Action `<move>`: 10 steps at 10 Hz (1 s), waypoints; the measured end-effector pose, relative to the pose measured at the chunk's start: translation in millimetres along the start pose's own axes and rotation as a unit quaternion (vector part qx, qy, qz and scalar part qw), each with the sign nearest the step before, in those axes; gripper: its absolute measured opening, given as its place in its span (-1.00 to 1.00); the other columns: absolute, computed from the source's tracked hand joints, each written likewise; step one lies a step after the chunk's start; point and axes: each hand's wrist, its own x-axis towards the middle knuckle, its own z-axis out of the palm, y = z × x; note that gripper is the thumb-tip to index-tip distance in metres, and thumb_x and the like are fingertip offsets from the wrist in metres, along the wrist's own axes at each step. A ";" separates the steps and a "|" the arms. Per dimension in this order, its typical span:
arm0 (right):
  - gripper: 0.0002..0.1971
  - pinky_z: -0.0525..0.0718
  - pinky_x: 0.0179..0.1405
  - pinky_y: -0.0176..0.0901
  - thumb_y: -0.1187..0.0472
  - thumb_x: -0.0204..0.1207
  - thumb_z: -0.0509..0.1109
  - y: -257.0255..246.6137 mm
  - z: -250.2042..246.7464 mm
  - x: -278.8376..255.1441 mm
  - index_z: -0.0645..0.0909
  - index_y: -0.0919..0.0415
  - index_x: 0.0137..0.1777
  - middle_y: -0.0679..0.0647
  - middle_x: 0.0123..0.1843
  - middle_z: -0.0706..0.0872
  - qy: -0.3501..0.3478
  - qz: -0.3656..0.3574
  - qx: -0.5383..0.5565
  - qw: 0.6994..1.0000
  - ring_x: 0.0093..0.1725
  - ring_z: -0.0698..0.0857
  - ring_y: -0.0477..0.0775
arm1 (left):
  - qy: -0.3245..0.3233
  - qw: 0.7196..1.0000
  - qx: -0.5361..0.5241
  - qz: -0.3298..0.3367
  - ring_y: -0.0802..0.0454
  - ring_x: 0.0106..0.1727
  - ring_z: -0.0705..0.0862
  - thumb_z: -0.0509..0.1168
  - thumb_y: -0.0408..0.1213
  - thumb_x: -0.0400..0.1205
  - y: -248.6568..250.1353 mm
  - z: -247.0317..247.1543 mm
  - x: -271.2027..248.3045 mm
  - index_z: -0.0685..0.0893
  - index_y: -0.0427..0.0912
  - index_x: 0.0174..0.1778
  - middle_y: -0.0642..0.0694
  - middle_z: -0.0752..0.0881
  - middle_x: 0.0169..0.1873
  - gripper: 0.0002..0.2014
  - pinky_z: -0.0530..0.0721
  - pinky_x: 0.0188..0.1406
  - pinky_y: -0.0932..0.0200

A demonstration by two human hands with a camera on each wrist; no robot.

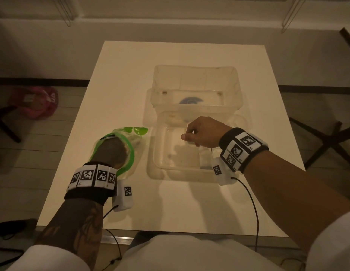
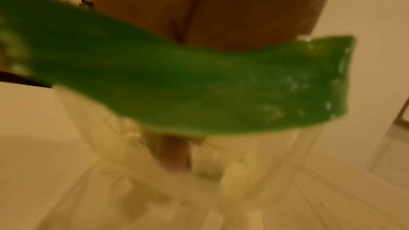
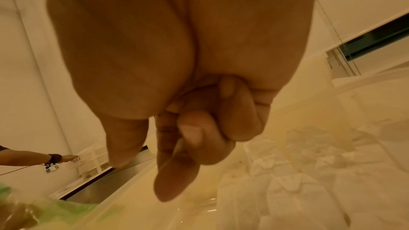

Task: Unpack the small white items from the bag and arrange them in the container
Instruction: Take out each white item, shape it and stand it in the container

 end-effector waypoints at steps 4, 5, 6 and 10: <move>-0.67 0.57 -0.25 -0.20 -0.17 0.60 0.31 0.6 3.9 2.1 0.71 0.08 -0.12 -0.07 -0.36 0.77 -0.014 -0.018 -0.005 1.000 -0.31 0.68 -0.15 | 0.024 0.995 -0.019 0.095 0.06 -0.44 0.75 0.25 -0.32 0.69 47.8 -25.9 -82.7 0.69 -0.23 -0.18 -0.07 0.81 -0.32 -0.83 0.61 -0.33 0.18; -0.68 0.63 -0.19 -0.16 -0.16 0.59 0.32 -0.9 2.3 2.1 0.71 0.06 -0.15 -0.07 -0.35 0.76 -0.007 -0.022 -0.001 1.000 -0.29 0.69 -0.12 | 0.059 0.987 -0.033 0.148 0.16 -0.56 0.63 0.31 -0.27 0.67 48.3 -25.5 -85.0 0.67 -0.22 -0.22 -0.01 0.78 -0.47 -0.83 0.57 -0.46 0.30; -0.73 0.61 -0.24 -0.19 -0.11 0.59 0.34 -2.8 -0.4 0.0 0.68 0.02 -0.21 -0.05 -0.32 0.76 -0.007 -0.031 0.007 0.999 -0.28 0.69 -0.11 | 0.093 0.974 -0.079 0.189 0.24 -0.63 0.58 0.38 -0.27 0.62 50.2 -25.6 -91.2 0.66 -0.22 -0.27 0.06 0.74 -0.57 -0.83 0.53 -0.57 0.40; -0.73 0.70 -0.11 -0.23 0.05 0.67 0.28 -41.9 -15.6 -16.2 0.60 0.01 0.33 -0.22 -0.02 0.69 -0.015 -0.133 0.116 0.984 -0.22 0.73 -0.09 | -0.122 0.870 -0.362 0.313 0.06 -0.53 0.28 0.34 -0.35 0.22 97.9 -13.1 -105.4 0.49 -0.03 -0.51 -0.14 0.38 -0.51 -0.84 0.24 -0.59 0.25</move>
